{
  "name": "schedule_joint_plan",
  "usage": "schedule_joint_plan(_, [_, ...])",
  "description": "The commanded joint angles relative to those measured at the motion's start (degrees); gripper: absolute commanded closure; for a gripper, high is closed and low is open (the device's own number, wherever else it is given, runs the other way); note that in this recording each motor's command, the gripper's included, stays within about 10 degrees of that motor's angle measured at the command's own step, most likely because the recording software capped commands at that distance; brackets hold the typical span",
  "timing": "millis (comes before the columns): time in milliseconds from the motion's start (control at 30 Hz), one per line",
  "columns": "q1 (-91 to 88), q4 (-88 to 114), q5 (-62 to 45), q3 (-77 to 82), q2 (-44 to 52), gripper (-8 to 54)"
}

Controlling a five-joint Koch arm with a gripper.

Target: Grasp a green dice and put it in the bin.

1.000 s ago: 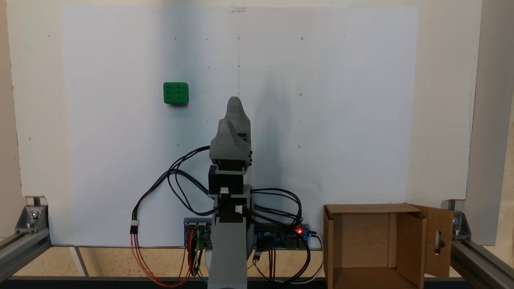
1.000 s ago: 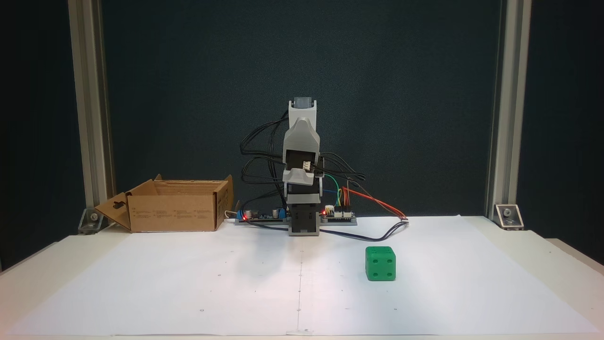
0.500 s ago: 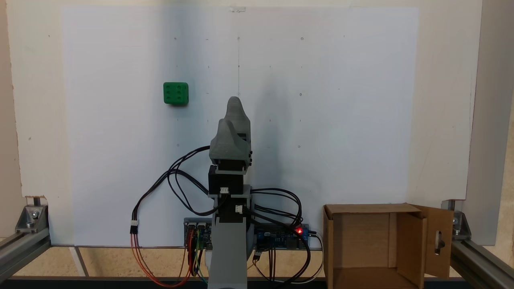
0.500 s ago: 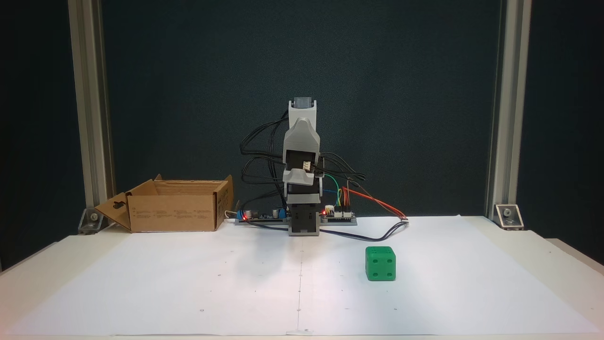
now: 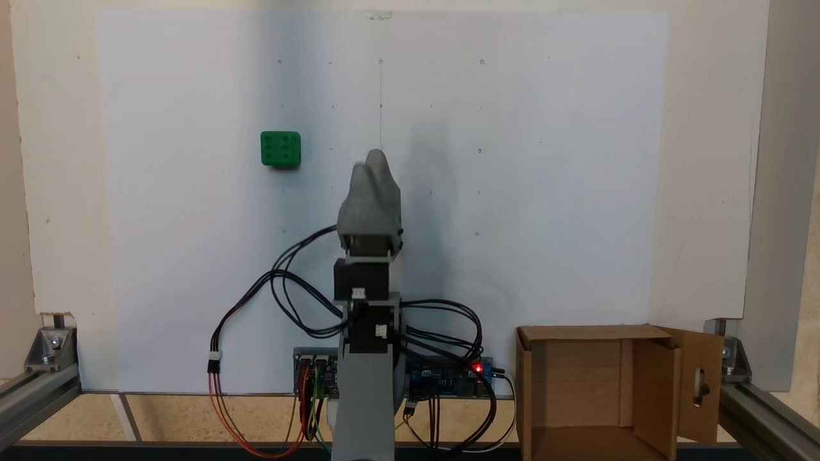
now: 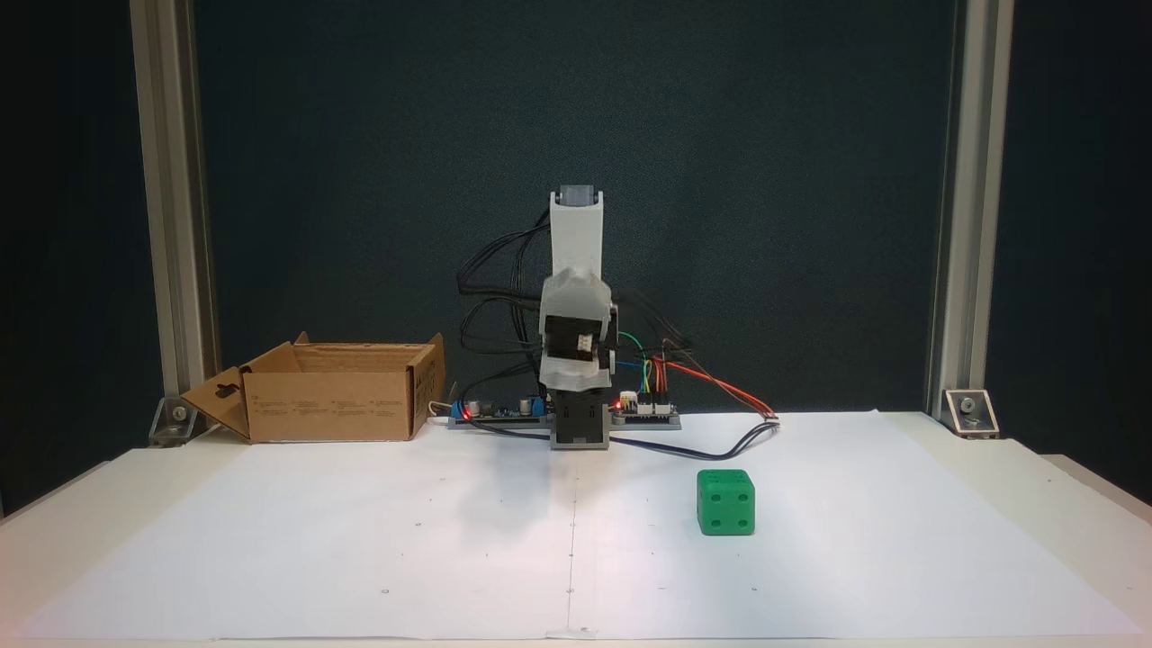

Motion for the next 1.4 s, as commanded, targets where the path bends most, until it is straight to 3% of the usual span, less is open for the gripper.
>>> schedule_joint_plan(0, [1.1,9.0,-1.9,-9.2,6.0,2.5])
schedule_joint_plan(133, [1.8,24.8,-1.7,-23.6,5.8,2.1])
schedule_joint_plan(567, [-6.3,76.2,6.9,-43.8,3.1,2.5])
schedule_joint_plan(1000, [-17.0,122.9,28.9,-69.1,-14.2,0.8])
schedule_joint_plan(1200, [-19.9,143.0,33.2,-78.3,-22.3,1.2])
schedule_joint_plan(1367, [-20.8,146.6,38.0,-84.6,-28.2,1.6])
